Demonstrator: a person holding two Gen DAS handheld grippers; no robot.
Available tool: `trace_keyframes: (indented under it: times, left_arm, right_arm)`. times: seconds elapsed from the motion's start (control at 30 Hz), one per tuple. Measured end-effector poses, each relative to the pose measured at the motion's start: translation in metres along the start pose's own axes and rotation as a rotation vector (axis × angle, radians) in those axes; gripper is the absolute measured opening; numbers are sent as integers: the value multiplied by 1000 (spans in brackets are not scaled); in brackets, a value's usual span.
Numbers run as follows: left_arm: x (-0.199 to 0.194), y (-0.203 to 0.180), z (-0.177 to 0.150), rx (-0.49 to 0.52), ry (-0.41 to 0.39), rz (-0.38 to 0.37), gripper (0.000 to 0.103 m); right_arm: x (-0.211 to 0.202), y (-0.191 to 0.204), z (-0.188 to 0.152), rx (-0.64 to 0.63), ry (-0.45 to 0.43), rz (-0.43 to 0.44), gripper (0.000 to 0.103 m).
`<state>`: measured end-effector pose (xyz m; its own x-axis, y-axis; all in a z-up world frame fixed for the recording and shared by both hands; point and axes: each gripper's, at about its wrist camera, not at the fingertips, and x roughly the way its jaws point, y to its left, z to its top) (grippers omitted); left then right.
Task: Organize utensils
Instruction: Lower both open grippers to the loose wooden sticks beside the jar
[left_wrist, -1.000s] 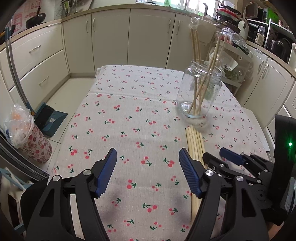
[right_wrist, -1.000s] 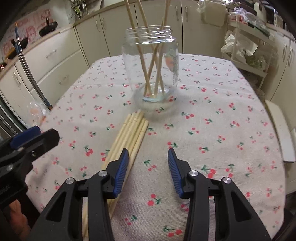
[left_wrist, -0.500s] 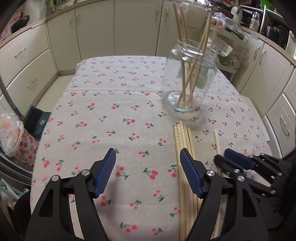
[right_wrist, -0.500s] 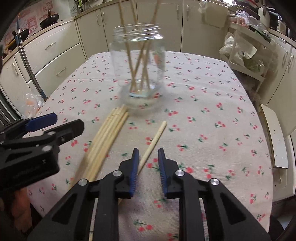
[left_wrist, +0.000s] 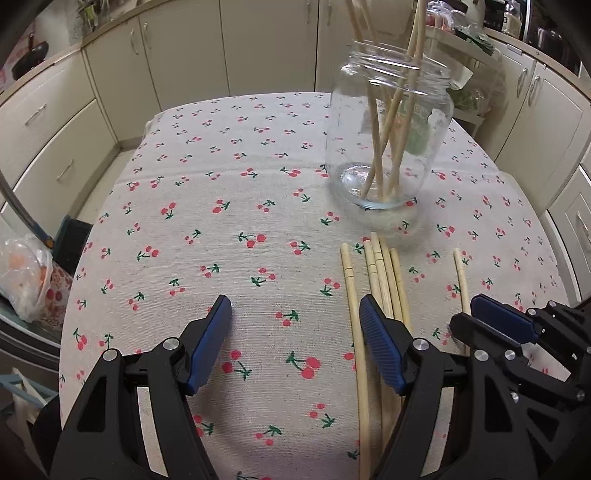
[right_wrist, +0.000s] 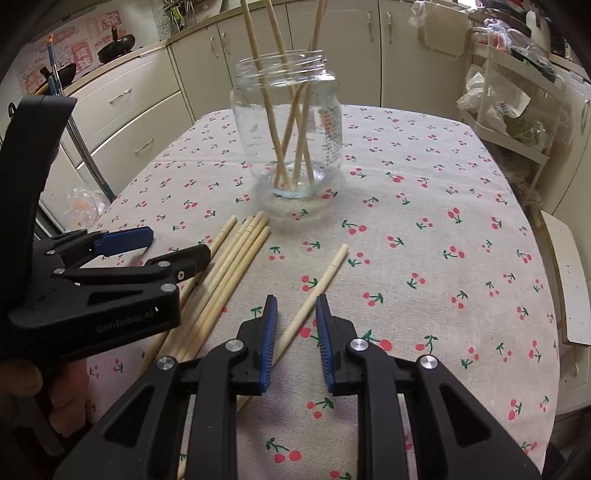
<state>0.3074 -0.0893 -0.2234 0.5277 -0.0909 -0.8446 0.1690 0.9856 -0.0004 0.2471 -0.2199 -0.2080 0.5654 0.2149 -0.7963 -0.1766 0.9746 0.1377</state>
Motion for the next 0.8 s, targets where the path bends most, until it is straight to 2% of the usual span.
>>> trace_keyframes:
  times: [0.17,0.23,0.33,0.5,0.63,0.7,0.8]
  left_arm:
    - [6,-8,5,44,-2,12,66]
    - [7,-10,7,52,-2,1,54]
    - [4,-11,8,77,-2,-10,40]
    - [5,-8,9,101,3,-43,36]
    - [8,-4,15,120,12,-108,14]
    - [11,1,18,130,22,-140,9]
    - [14,10,23,141,48,-202,9]
  right_arm:
    - [3,3,4,-23,15,27,22]
    - [3,4,4,-46,31,57,19]
    - [2,-10,6,-12,44,71,15]
    - [4,-14,10,20,61,46,15]
    - [7,4,10,-59,72,57,13]
    - [7,7,10,-101,79,47,13]
    - [6,-3,12,-64,84,26,13]
